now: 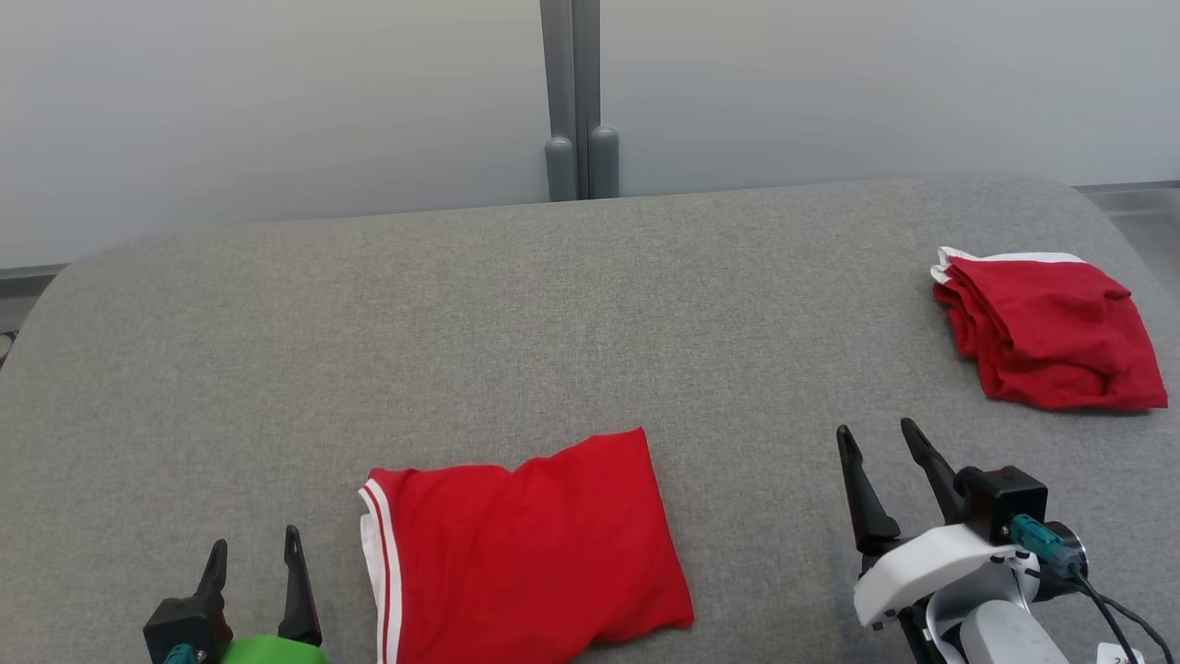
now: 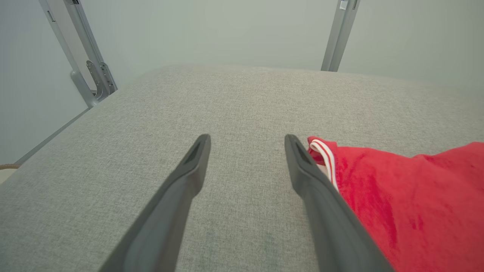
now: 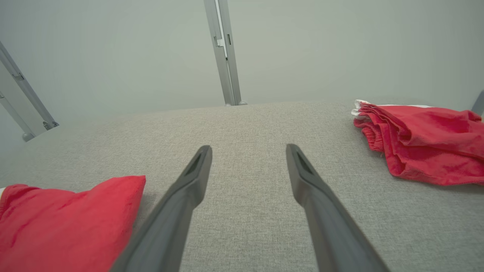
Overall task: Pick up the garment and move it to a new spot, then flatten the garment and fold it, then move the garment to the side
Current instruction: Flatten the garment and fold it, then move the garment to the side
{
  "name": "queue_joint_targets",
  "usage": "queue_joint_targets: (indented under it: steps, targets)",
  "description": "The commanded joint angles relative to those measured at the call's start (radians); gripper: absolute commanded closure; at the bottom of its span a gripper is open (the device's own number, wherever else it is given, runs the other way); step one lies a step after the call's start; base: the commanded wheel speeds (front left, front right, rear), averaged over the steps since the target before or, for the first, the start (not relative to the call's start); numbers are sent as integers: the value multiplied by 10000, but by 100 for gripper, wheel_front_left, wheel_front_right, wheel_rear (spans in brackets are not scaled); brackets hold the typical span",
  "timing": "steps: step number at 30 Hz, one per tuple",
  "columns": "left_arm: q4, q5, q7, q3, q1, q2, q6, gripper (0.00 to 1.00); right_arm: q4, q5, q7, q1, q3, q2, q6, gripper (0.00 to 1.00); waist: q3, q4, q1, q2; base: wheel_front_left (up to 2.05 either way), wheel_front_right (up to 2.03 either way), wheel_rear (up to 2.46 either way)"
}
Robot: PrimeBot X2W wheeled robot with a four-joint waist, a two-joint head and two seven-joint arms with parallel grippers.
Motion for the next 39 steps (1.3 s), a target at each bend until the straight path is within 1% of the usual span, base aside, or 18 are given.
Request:
queue_joint_targets:
  steps: [1, 15, 19, 25, 30, 35, 36, 37, 39]
  targets:
    - [-54, -54, 7, -44, 170, 41, 6, 0, -63, -63, -20, 127, -19, -9, -7, 0, -11, 6, 0, 0, 0, 0, 0]
    - [-36, -79, 7, -190, 121, 43, 36, 0, 39, -105, -21, 14, 77, 33, -7, 0, 77, 167, 0, 0, 0, 0, 0]
    - [-20, -17, 7, -319, -55, 43, -25, 0, 90, -152, -21, 65, 120, 36, -7, 0, 159, 422, 0, 0, 0, 0, 0]
    - [-20, 5, 7, -853, -294, 45, -193, 0, 355, 54, -21, 18, 373, 38, -7, 0, 416, 1348, 0, 0, 0, 0, 0]
    - [50, -208, 7, -1216, -322, 42, -212, 0, 730, 345, -21, -252, 817, 34, -8, 0, 730, 2230, 0, 0, 0, 0, 0]
    - [141, -281, 7, -1405, -452, 40, -233, 0, 1592, 866, -21, -640, 1216, 30, -7, 0, 1019, 3122, 0, 0, 0, 0, 0]
    - [141, -281, 7, -1405, -452, 40, -233, 0, 1592, 866, -21, -640, 1216, 30, -7, 0, 1019, 3122, 0, 0, 0, 0, 0]
    - [150, -308, 7, -1422, -455, 42, -227, 0, 1968, 1137, -21, -809, 1313, 29, -7, 0, 1086, 3417, 0, 0, 0, 0, 0]
    - [134, -352, 7, -1416, -430, 39, -230, 0, 2471, 1114, -21, -946, 1363, 26, -7, 0, 1116, 3679, 0, 0, 0, 0, 0]
